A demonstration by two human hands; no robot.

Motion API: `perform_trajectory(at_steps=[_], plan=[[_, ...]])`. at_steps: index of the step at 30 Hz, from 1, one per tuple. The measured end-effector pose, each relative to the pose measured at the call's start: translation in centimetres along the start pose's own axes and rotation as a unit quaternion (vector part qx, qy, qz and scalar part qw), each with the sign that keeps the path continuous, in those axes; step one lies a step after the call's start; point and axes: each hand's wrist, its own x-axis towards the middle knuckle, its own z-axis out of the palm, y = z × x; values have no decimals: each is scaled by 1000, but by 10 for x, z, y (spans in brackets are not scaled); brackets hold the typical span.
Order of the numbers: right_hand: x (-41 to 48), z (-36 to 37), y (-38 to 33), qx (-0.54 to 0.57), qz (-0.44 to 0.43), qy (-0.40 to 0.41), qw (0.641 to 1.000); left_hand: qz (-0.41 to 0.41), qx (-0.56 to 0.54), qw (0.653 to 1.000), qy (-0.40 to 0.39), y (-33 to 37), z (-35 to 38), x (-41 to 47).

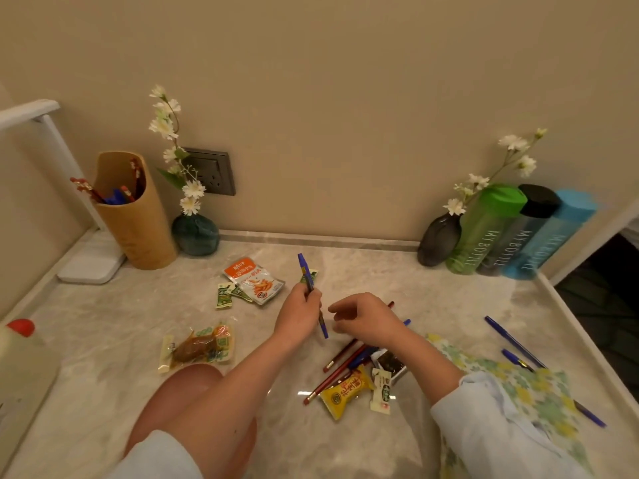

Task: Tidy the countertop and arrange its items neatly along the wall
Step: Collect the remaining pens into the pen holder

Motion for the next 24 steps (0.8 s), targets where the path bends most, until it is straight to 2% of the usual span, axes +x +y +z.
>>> perform_trajectory(at_steps=[4,7,12,16,24], plan=[[-6,-7,3,-189,-8,-102,977,-27,1,1000,-13,-7,8,-7],[-6,-4,2,-271,-49,-120,954,-32,19,999,-17,-17,13,-13],[-4,-3,6,-269,-82,-113,953,-16,7,1000,7,-18,15,-20],[0,-2,6,-280,-118,-62,951,-7,-20,999,48,-16,12,-22],[5,1,-4,-378,-168,-48,909,24,-17,993,112,-15,8,-25]])
